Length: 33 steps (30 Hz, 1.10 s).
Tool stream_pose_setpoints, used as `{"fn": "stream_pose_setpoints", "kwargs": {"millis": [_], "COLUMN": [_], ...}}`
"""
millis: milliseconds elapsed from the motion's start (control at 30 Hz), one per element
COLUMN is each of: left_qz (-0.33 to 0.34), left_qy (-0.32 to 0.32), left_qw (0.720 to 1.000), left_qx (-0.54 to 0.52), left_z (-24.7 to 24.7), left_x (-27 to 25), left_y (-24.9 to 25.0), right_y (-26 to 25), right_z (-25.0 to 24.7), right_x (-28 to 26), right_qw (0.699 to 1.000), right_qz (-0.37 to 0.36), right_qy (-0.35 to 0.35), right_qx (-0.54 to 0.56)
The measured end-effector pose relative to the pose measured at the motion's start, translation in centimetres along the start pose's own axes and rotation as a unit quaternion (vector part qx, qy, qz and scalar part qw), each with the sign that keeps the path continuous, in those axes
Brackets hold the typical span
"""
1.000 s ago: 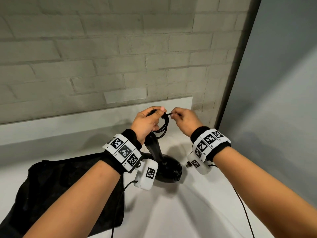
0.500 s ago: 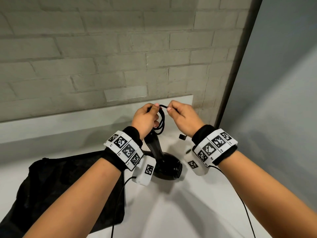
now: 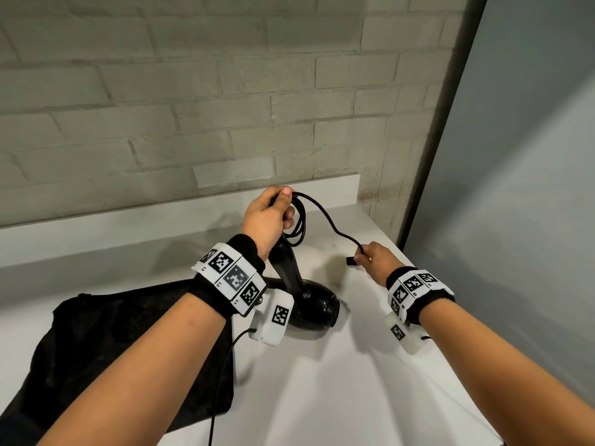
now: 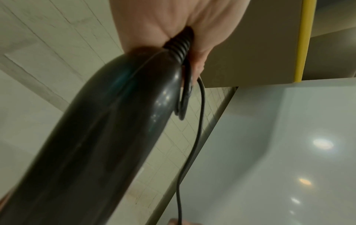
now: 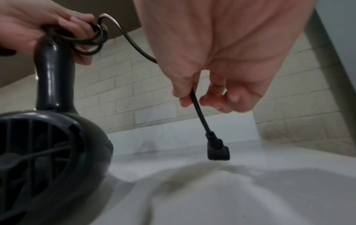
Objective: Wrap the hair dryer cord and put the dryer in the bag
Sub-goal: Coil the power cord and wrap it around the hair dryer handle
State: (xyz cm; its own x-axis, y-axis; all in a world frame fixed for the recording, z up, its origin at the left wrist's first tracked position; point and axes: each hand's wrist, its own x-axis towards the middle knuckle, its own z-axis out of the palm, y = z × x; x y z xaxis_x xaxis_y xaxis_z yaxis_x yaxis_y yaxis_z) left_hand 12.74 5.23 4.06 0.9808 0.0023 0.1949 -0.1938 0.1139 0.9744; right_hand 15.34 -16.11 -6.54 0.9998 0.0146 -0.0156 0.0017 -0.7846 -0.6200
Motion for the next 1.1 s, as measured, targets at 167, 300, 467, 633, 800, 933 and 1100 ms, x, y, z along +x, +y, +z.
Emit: {"fn": "stream_pose_setpoints", "kwargs": {"millis": [167, 300, 467, 633, 800, 933, 1100], "left_qz": [-0.001, -0.002, -0.001, 0.015, 0.030, 0.035, 0.032], "left_qy": [0.007, 0.019, 0.022, 0.024, 0.033, 0.041, 0.029], "left_qw": [1.000, 1.000, 0.999, 0.998, 0.996, 0.995, 0.995], "left_qx": [0.003, 0.012, 0.027, 0.060, 0.080, 0.084, 0.088], "left_z": [-0.1, 0.0, 0.1, -0.1, 0.0, 0.1, 0.1], "left_x": [0.0, 0.0, 0.2, 0.3, 0.2, 0.2, 0.2], "left_y": [0.0, -0.1, -0.3, -0.3, -0.2, -0.2, -0.3], "right_y": [1.9, 1.8, -2.3, -8.0, -10.5, -11.0, -11.5], "right_z": [0.9, 0.8, -0.8, -2.7, -1.8, -0.9, -0.6], "right_x": [0.2, 0.4, -0.2, -2.3, -3.9, -4.1, -4.1], "right_qw": [0.996, 0.998, 0.984, 0.890, 0.853, 0.846, 0.850], "right_qz": [0.058, 0.055, -0.034, -0.200, -0.286, -0.312, -0.323], "right_qy": [-0.024, 0.007, 0.131, 0.290, 0.238, 0.220, 0.205], "right_qx": [-0.067, -0.037, 0.118, 0.289, 0.365, 0.372, 0.362]}}
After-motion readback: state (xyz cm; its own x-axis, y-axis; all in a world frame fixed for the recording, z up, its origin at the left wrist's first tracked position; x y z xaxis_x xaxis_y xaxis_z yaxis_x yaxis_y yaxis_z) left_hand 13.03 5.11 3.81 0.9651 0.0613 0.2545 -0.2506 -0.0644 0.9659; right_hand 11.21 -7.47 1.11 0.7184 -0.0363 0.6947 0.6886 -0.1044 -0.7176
